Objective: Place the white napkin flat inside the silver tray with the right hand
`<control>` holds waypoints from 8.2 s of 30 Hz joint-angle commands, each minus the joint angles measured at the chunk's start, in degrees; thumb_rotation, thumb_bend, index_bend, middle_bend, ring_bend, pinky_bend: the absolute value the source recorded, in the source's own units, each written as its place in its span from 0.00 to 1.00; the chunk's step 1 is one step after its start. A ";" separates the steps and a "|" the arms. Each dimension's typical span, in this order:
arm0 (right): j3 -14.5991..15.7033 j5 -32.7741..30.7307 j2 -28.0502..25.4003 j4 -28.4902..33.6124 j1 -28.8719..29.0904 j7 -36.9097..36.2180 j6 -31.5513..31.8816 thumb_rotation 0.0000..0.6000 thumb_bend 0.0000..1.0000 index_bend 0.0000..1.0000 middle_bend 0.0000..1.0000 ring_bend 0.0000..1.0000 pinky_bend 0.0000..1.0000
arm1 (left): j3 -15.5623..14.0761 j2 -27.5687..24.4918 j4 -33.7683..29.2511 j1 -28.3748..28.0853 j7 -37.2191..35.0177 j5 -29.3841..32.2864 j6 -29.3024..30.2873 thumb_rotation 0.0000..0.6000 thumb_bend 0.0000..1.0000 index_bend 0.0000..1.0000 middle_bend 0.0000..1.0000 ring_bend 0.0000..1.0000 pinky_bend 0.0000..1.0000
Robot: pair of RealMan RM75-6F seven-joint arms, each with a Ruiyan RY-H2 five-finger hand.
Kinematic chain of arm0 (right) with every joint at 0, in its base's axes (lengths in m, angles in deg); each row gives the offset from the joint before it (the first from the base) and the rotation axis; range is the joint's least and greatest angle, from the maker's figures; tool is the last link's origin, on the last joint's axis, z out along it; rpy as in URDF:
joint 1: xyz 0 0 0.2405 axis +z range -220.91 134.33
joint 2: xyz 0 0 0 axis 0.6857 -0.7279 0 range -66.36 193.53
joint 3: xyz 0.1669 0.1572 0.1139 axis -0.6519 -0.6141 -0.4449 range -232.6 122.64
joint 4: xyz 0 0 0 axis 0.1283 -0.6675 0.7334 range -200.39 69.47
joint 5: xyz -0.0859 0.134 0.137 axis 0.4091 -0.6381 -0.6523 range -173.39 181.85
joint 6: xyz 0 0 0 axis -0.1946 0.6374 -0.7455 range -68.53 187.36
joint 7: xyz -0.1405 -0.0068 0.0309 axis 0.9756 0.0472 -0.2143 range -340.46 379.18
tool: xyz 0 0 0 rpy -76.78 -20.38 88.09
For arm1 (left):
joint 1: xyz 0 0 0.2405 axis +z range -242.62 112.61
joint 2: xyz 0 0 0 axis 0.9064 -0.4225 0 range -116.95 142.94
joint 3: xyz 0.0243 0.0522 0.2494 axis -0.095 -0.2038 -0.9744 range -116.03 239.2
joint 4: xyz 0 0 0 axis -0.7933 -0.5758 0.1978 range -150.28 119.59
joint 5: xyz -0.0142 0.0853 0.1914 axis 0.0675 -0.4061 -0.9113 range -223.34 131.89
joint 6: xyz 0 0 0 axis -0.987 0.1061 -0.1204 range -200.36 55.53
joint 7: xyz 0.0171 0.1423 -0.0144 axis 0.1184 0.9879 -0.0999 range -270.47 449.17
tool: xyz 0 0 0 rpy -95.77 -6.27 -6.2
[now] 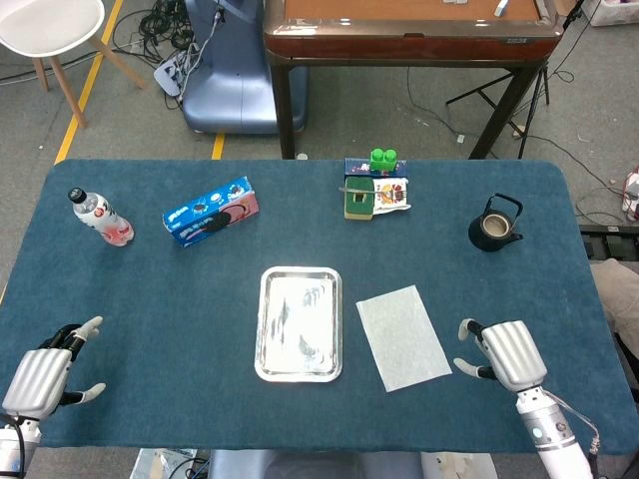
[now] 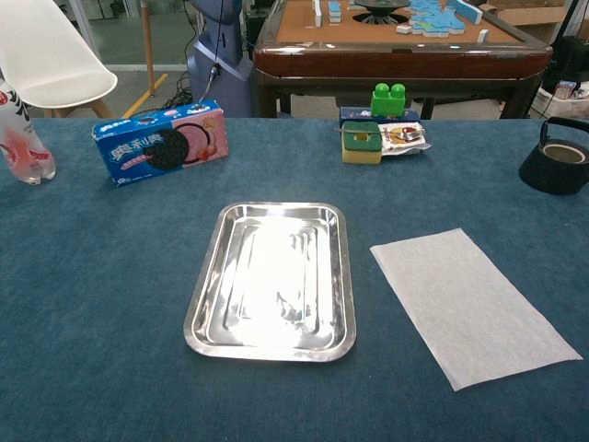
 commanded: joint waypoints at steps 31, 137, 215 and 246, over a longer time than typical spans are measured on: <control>4.17 0.65 8.56 -3.64 2.91 6.71 -7.04 1.00 0.00 0.53 1.00 1.00 1.00 | 0.01 -0.39 0.25 -0.12 -1.15 0.32 0.15 1.00 0.01 0.13 0.29 0.17 0.34; 1.90 -3.38 18.29 -11.69 5.95 4.35 -7.74 1.00 0.48 0.56 1.00 1.00 1.00 | 0.20 -2.07 -0.44 0.33 -2.94 0.61 0.71 1.00 0.01 0.13 0.30 0.18 0.34; -13.39 -16.04 46.61 -8.62 22.15 32.49 -6.23 1.00 0.53 0.61 1.00 1.00 1.00 | 0.37 -4.03 -1.43 0.99 -5.82 -0.19 2.06 1.00 0.01 0.13 0.30 0.18 0.34; -15.36 -19.49 49.63 -12.20 24.42 31.17 -5.97 1.00 0.30 0.52 1.00 1.00 1.00 | 0.17 -4.34 -1.91 1.06 -5.71 -0.45 2.00 1.00 0.01 0.13 0.30 0.18 0.34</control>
